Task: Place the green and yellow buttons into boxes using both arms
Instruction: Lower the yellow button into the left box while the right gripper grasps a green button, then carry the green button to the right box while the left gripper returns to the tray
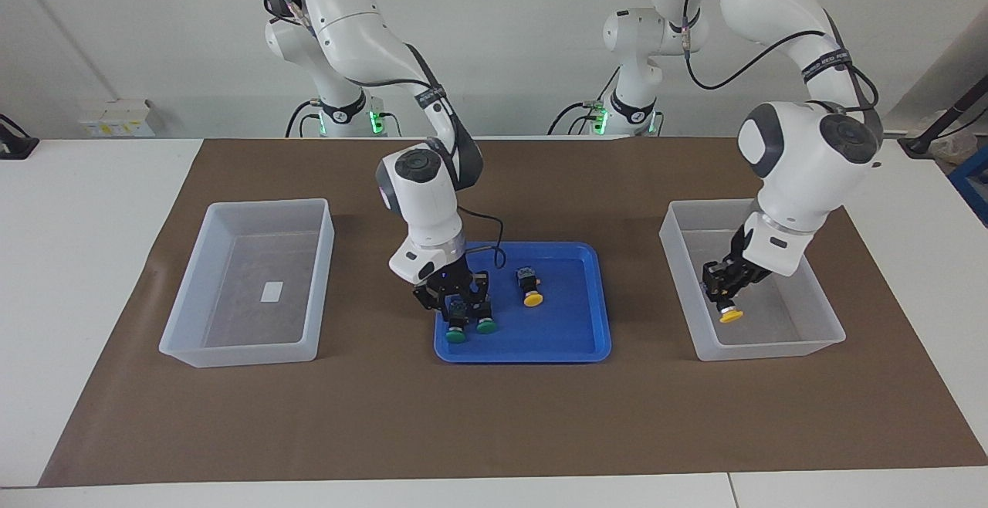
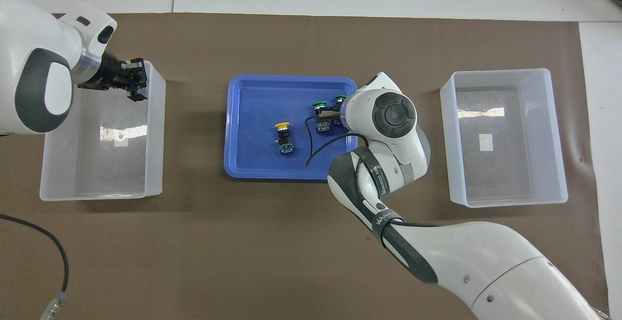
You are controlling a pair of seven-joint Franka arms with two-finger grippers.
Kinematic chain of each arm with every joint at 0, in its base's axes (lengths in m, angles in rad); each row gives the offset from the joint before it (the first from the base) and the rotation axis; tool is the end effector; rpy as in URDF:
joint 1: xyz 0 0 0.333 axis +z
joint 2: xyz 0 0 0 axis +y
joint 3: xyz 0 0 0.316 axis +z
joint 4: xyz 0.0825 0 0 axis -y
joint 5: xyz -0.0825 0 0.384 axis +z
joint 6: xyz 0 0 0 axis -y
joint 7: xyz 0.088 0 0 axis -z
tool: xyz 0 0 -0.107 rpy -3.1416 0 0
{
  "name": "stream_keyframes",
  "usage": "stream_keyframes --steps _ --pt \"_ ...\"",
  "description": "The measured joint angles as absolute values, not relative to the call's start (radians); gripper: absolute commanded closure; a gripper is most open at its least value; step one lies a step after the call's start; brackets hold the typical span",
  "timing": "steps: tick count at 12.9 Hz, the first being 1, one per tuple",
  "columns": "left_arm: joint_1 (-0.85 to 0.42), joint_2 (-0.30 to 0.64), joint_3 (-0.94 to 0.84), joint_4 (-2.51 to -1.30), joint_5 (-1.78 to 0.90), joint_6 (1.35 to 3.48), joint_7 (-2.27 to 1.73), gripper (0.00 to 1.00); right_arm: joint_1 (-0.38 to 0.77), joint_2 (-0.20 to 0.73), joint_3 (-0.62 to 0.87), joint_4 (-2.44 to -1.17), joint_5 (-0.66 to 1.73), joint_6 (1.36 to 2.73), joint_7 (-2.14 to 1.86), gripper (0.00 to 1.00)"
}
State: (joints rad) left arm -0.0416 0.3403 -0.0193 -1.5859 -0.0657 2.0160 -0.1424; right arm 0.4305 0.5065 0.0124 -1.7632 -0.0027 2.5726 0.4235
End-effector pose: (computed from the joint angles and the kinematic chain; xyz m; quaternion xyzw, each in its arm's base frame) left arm 0.6678 -0.0431 0.4486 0.9970 0.0542 0.0412 0.0378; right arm 0.6224 0.2942 0.3095 -0.9885 -0.0094 -0.1361 0.0651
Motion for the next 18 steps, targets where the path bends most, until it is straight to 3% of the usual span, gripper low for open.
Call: stream_keyframes --steps 4,9,11,12,13,15,17,18 --pt "0.012 0.333 -0.018 -1.629 -0.066 2.024 0.014 1.0 0.431 0.506 0.012 -1.774 -0.003 2.592 0.431 0.48" --pt "0.016 0.273 -0.029 -1.93 -0.066 2.332 0.054 1.0 0.439 0.505 0.012 -1.791 -0.003 2.632 0.508 0.48" --pt "0.016 0.274 -0.032 -1.99 -0.066 2.399 0.076 1.0 0.439 0.504 0.012 -1.795 -0.003 2.634 0.508 0.48" --pt "0.016 0.278 -0.032 -2.003 -0.066 2.411 0.089 0.95 0.439 0.502 0.012 -1.799 -0.003 2.635 0.508 0.48" --pt "0.016 0.28 -0.031 -2.006 -0.066 2.416 0.096 0.68 0.439 0.499 0.012 -1.806 -0.003 2.635 0.508 0.48" --pt "0.016 0.28 -0.032 -2.004 -0.066 2.417 0.101 0.58 0.448 0.499 0.012 -1.83 -0.003 2.64 0.509 0.49" --pt "0.016 0.281 -0.031 -1.983 -0.066 2.408 0.102 0.47 0.455 0.497 0.013 -1.836 -0.003 2.642 0.509 0.69" --pt "0.016 0.281 -0.031 -1.958 -0.066 2.381 0.103 0.45 0.457 0.497 0.013 -1.839 -0.003 2.642 0.509 0.86"
